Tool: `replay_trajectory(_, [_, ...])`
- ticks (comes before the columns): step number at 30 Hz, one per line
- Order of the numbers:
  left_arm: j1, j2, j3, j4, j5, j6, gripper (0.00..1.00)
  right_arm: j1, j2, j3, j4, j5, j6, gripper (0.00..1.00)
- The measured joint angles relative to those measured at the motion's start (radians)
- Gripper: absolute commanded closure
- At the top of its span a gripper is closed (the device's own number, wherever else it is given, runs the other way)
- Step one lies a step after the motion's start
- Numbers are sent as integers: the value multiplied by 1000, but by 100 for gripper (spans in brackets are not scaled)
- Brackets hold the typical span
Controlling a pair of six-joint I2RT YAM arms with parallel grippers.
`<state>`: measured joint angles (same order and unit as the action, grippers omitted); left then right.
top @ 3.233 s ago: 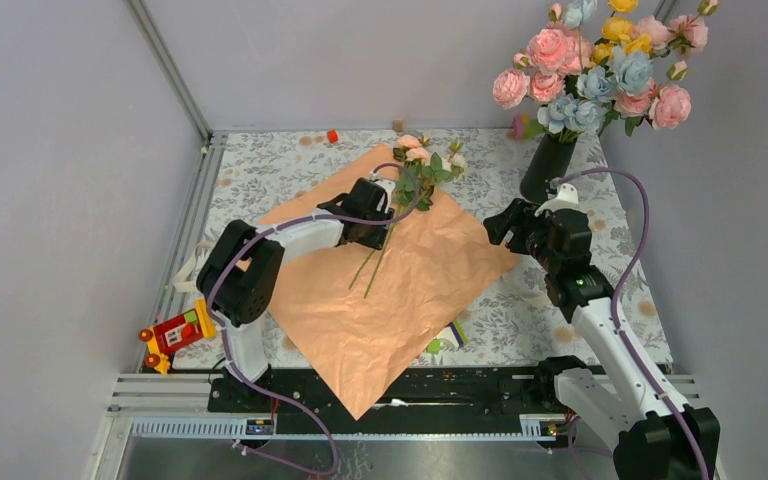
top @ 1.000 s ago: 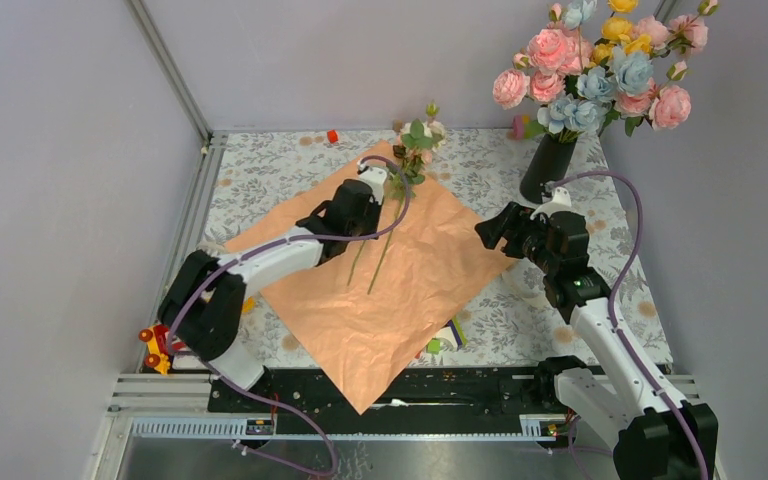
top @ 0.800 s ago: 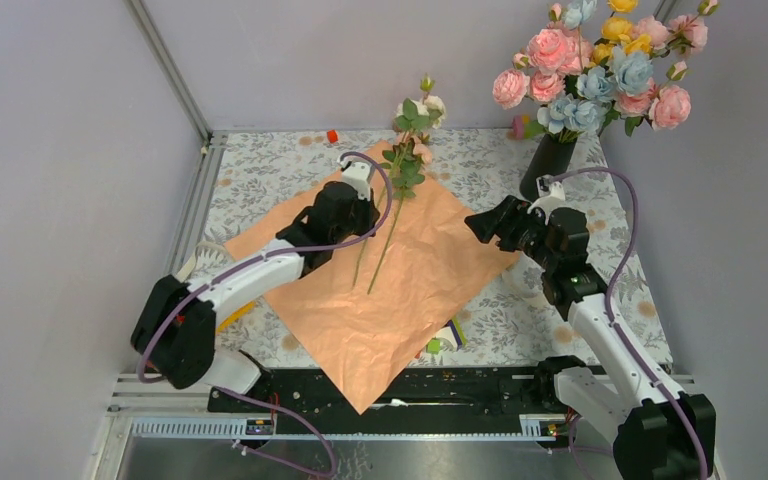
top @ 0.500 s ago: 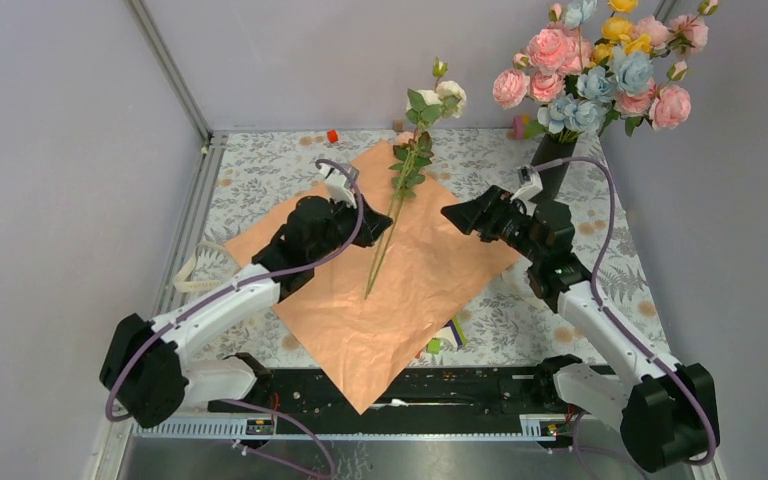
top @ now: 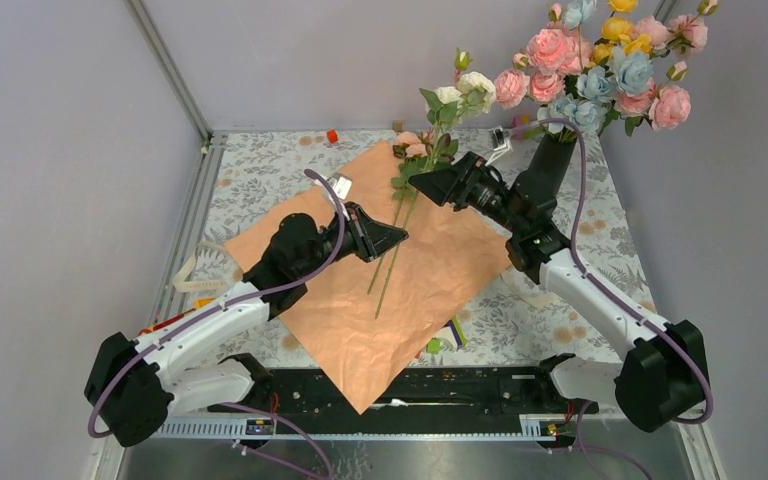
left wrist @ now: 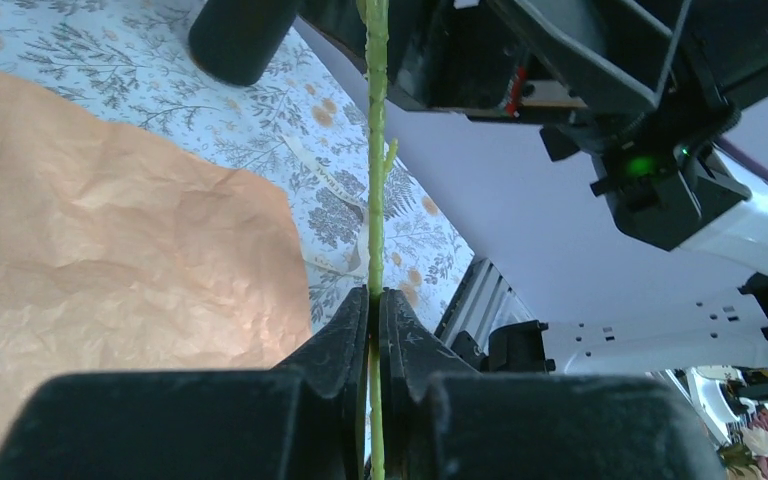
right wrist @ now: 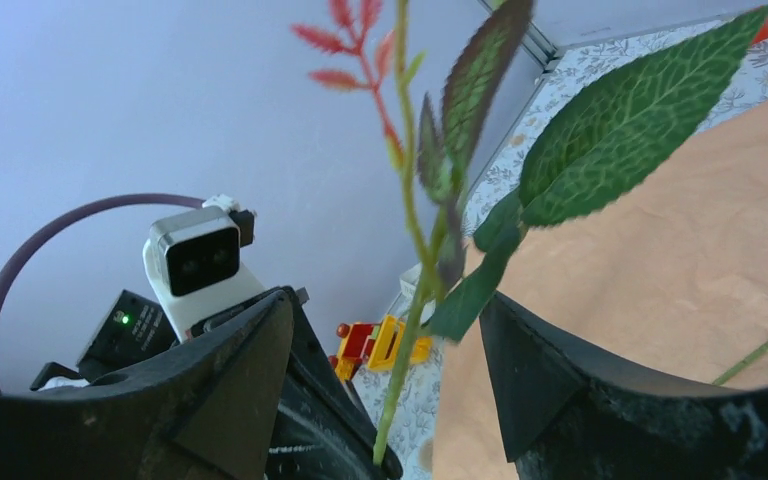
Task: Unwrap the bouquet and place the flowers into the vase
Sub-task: Pick up the fake flower from the wrapping paper.
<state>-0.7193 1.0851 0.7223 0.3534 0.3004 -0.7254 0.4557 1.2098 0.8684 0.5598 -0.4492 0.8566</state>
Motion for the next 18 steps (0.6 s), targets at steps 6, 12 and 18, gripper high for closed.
replay_trajectory(6, [-13,-13,-19,23,15,2,100,3,71,46,5,-5,22,42])
replay_trajectory(12, [-17,-17,-21,20,16,18,100,5,89,52,8,-9,40,73])
replay_trajectory(18, [-19,-17,-19,-3,15,32,100,10,89,58,8,-15,47,100])
